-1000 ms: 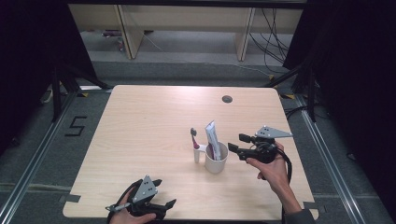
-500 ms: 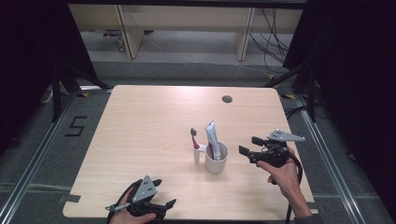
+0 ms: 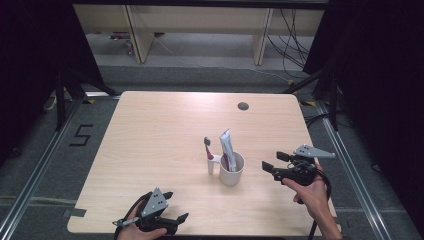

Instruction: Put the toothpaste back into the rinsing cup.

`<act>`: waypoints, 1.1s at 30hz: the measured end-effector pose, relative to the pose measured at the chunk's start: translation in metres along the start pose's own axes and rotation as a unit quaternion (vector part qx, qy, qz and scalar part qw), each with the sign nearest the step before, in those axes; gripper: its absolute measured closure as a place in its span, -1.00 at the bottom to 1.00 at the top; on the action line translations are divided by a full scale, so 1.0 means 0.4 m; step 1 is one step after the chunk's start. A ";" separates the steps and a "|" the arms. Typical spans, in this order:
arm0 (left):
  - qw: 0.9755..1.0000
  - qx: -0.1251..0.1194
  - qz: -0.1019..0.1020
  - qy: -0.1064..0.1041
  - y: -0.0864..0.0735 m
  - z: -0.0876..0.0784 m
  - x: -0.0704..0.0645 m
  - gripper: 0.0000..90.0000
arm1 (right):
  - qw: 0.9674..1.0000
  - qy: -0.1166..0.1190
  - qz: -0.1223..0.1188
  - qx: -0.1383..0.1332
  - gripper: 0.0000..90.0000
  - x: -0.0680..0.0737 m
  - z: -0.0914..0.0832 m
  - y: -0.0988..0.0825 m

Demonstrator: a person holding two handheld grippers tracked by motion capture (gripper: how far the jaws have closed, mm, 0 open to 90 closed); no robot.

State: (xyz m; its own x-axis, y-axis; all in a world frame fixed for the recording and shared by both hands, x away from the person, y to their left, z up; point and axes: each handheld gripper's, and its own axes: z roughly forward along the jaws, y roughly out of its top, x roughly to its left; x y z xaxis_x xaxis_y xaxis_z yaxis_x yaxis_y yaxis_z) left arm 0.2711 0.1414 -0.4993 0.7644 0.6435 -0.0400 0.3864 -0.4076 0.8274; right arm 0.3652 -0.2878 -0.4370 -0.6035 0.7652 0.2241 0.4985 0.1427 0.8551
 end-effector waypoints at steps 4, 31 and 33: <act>1.000 -0.004 -0.007 0.000 -0.001 0.002 -0.001 -0.63 | 1.000 -0.001 -0.005 -0.011 -0.49 -0.003 -0.008 -0.009; 1.000 -0.005 -0.001 -0.006 -0.006 -0.002 -0.004 -0.63 | 1.000 -0.010 0.010 0.016 -0.53 -0.014 -0.046 -0.093; 1.000 -0.003 -0.002 -0.005 -0.007 -0.003 -0.004 -0.63 | 1.000 -0.013 0.020 0.020 -0.54 -0.012 -0.053 -0.100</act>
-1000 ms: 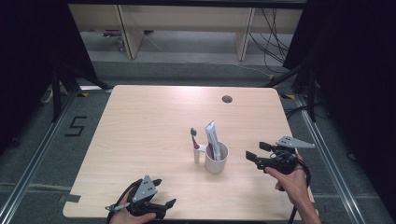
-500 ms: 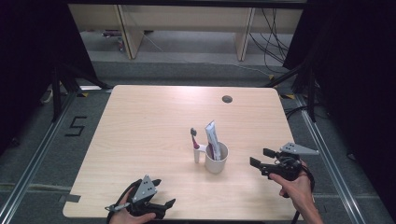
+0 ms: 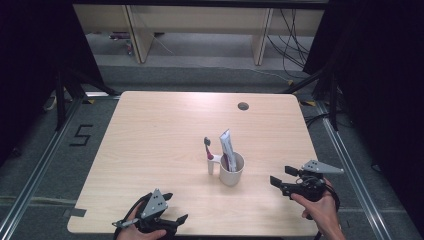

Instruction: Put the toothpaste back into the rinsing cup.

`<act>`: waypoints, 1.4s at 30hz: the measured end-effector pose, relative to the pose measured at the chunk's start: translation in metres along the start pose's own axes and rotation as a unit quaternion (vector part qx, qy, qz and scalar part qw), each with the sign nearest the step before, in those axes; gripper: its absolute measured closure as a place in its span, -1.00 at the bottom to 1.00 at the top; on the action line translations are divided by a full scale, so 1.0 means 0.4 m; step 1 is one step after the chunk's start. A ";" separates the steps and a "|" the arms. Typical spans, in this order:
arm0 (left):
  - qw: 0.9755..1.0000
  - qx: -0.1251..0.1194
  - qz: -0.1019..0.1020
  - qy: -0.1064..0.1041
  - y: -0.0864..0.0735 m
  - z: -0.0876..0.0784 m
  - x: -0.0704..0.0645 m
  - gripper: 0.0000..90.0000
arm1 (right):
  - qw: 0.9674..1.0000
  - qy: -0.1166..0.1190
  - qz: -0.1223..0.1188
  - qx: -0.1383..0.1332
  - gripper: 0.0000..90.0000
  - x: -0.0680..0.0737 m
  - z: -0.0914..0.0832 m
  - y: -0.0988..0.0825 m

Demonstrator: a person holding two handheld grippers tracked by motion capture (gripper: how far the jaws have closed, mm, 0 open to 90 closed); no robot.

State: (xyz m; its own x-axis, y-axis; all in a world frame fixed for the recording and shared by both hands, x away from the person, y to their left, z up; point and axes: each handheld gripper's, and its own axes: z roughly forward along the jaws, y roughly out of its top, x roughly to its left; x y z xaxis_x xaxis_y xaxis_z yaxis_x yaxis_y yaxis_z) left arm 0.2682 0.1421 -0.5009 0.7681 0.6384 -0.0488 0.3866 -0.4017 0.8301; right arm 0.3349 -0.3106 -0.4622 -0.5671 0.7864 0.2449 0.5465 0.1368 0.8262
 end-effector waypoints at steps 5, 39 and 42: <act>1.000 -0.003 -0.003 0.004 -0.003 -0.003 -0.002 -0.63 | 1.000 -0.001 0.006 -0.003 -0.56 -0.001 -0.009 -0.018; 1.000 0.008 -0.002 0.011 -0.009 -0.014 0.002 -0.63 | 0.996 0.005 -0.048 0.073 -0.64 0.072 -0.043 -0.117; 1.000 0.007 -0.002 0.011 -0.009 -0.012 0.002 -0.63 | 0.995 0.008 -0.055 0.079 -0.64 0.078 -0.044 -0.126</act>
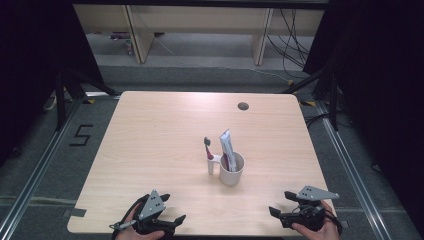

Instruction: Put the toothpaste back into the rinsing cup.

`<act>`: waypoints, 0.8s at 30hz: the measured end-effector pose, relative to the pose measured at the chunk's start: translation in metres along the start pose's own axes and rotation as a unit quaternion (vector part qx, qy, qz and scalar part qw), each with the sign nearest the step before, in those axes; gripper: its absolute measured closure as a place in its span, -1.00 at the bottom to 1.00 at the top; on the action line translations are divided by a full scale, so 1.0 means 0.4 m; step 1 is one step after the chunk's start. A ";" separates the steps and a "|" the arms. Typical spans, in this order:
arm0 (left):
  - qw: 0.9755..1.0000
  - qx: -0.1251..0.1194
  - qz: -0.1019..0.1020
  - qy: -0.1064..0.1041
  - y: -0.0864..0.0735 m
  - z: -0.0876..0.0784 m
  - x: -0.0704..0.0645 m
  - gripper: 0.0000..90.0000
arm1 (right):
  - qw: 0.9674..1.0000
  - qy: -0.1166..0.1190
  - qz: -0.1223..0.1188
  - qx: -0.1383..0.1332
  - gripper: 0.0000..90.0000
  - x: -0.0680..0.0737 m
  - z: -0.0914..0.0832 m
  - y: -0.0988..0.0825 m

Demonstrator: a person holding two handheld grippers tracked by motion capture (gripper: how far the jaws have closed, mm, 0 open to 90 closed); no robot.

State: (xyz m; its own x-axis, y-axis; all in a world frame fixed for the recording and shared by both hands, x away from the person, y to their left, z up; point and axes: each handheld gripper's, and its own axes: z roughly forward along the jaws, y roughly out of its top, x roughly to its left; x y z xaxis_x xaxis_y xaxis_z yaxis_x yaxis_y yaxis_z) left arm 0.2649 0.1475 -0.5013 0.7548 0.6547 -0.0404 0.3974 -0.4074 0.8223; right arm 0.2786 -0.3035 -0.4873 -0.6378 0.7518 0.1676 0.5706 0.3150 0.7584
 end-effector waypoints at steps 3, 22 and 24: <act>1.000 0.003 -0.001 0.001 0.001 0.000 -0.002 -0.63 | 1.000 0.007 0.017 0.011 -0.64 0.010 0.003 -0.012; 1.000 0.007 -0.001 -0.001 -0.001 0.004 -0.001 -0.63 | 1.000 -0.003 0.005 0.013 -0.64 0.026 -0.019 -0.044; 1.000 0.008 0.000 -0.001 -0.001 0.004 -0.001 -0.63 | 1.000 0.000 0.002 0.007 -0.64 0.024 -0.019 -0.046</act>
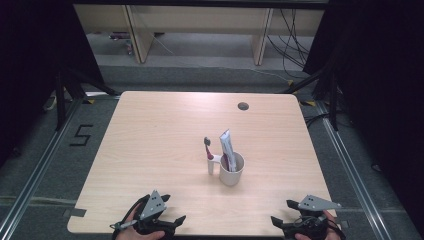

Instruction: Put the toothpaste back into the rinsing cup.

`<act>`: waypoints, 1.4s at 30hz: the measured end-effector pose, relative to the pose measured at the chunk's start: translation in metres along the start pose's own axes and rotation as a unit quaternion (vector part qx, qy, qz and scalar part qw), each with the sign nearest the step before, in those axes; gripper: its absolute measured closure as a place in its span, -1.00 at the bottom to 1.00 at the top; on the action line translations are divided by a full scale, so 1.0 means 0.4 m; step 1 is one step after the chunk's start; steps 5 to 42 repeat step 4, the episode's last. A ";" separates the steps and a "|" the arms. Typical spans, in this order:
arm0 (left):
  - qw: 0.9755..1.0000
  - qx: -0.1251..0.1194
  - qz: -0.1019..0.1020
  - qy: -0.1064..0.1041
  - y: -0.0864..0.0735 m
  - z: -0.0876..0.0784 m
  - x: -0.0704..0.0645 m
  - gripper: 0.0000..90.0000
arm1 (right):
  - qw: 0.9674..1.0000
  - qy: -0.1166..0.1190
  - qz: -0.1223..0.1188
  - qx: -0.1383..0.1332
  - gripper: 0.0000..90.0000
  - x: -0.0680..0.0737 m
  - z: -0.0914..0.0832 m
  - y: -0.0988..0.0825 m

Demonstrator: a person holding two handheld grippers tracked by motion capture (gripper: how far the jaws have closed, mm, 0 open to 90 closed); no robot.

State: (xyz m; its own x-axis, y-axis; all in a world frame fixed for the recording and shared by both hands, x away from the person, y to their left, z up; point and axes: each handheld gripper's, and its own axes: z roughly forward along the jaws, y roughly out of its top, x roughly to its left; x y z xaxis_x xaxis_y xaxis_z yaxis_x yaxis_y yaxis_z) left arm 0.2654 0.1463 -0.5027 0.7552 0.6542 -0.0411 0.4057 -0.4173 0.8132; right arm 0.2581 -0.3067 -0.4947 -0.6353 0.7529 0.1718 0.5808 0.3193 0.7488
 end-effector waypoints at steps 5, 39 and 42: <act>1.000 0.000 0.000 0.000 0.000 0.000 0.000 -0.63 | 1.000 -0.004 0.006 0.000 -0.64 0.001 -0.009 -0.003; 1.000 0.000 0.000 0.000 0.000 0.000 0.000 -0.63 | 1.000 -0.004 0.006 0.000 -0.64 0.001 -0.009 -0.003; 1.000 0.000 0.000 0.000 0.000 0.000 0.000 -0.63 | 1.000 -0.004 0.006 0.000 -0.64 0.001 -0.009 -0.003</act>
